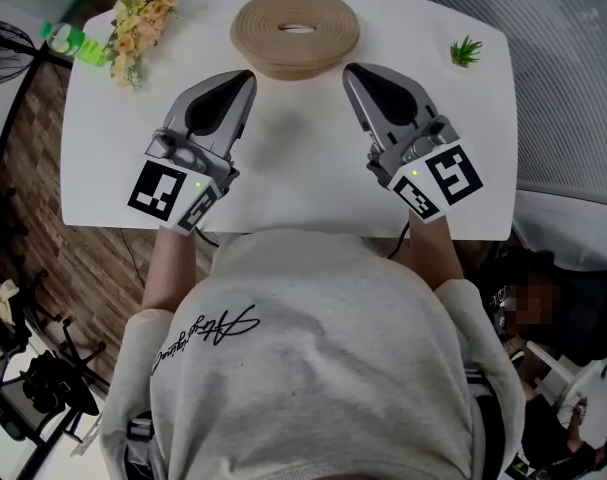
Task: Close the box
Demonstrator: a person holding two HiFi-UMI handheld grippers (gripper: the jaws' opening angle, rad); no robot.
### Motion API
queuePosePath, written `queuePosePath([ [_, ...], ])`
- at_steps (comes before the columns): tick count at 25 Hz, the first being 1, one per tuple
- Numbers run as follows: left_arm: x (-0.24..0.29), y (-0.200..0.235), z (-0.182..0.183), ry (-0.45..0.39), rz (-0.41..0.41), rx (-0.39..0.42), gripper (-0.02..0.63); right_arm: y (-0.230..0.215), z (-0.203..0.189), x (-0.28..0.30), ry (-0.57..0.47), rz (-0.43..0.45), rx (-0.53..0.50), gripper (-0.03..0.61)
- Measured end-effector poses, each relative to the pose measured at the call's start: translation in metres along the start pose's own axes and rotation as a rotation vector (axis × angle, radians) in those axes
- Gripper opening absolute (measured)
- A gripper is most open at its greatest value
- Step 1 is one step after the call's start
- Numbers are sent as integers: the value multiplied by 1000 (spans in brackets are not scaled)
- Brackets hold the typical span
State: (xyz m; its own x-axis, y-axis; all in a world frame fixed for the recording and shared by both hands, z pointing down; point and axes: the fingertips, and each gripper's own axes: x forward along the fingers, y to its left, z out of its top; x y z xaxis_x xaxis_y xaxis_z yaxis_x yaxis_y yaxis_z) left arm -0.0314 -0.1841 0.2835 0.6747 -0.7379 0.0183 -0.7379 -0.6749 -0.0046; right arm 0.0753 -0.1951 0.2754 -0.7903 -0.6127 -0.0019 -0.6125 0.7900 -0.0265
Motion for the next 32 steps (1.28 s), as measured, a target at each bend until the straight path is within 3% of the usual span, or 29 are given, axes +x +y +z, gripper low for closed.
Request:
queuePosePath([
  [32,4,0,1,11,-31,24,-2,3,3,5,-6,-8,-10,0],
])
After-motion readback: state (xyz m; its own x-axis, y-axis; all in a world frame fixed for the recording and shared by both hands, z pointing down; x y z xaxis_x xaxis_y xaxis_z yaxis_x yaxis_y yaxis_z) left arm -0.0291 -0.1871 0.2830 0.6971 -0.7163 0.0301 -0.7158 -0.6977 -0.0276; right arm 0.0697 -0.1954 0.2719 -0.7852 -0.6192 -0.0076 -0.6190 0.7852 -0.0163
